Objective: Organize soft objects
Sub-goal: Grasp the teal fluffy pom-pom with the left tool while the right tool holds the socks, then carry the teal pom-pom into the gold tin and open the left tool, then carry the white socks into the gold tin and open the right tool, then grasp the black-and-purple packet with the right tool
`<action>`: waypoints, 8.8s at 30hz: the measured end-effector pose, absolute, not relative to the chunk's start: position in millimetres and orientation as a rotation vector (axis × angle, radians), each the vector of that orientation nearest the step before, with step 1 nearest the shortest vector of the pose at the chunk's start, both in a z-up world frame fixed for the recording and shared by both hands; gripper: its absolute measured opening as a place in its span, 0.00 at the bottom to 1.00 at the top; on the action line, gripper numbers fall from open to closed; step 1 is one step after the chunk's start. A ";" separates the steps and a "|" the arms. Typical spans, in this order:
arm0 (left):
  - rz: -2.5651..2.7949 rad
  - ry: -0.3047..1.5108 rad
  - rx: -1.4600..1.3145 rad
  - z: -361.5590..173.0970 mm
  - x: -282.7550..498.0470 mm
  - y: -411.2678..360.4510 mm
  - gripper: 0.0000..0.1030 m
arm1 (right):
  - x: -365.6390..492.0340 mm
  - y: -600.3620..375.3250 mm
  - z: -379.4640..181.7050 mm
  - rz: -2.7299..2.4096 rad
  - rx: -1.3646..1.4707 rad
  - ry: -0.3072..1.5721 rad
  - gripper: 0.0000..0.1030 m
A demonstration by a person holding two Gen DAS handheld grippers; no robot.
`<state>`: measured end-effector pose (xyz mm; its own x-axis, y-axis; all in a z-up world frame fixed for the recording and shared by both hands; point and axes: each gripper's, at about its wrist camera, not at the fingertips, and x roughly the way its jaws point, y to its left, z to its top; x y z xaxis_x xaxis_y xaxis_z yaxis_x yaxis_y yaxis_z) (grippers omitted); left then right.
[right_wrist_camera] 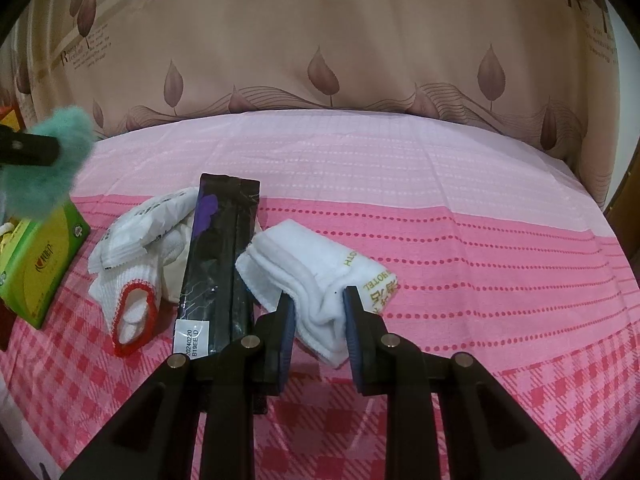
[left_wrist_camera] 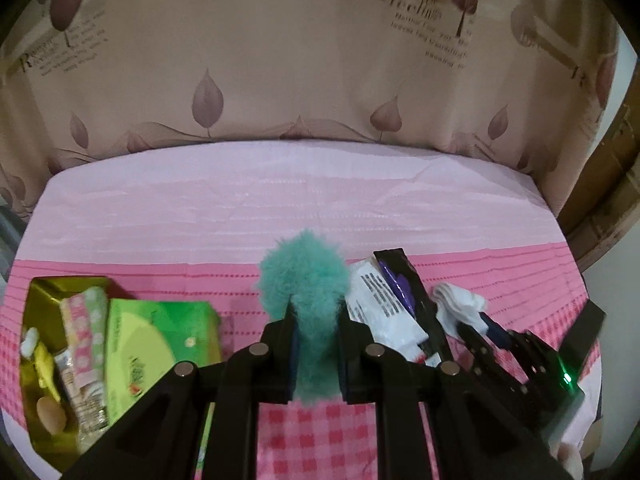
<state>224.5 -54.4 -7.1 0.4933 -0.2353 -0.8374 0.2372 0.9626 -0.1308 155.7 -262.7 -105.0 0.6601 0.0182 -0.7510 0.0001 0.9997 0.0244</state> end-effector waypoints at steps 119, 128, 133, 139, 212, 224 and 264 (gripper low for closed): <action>0.294 0.754 0.083 -23.9 80.1 203.3 0.56 | 144.0 -249.0 -96.8 -0.090 -0.081 0.808 0.19; 0.298 0.751 0.081 -24.2 80.2 203.3 0.56 | 134.6 -238.4 -69.6 -0.098 -0.087 0.784 0.19; 0.300 0.751 0.062 -23.7 80.6 206.6 0.56 | 126.6 -230.6 -53.0 -0.056 -0.055 0.761 0.19; 0.315 0.760 0.045 -24.5 81.0 211.0 0.56 | 120.5 -210.9 -37.2 0.002 -0.053 0.730 0.19; 0.506 0.746 -0.285 -17.4 60.3 282.6 0.57 | 96.2 47.5 -27.6 0.621 -0.175 0.781 0.62; 0.507 0.742 -0.274 -17.7 58.8 279.8 0.57 | 123.5 -119.5 -29.3 0.259 -0.073 0.778 0.63; 0.077 0.806 0.054 -10.1 101.5 130.5 0.57 | 167.5 -241.3 -98.8 0.018 0.015 0.916 0.36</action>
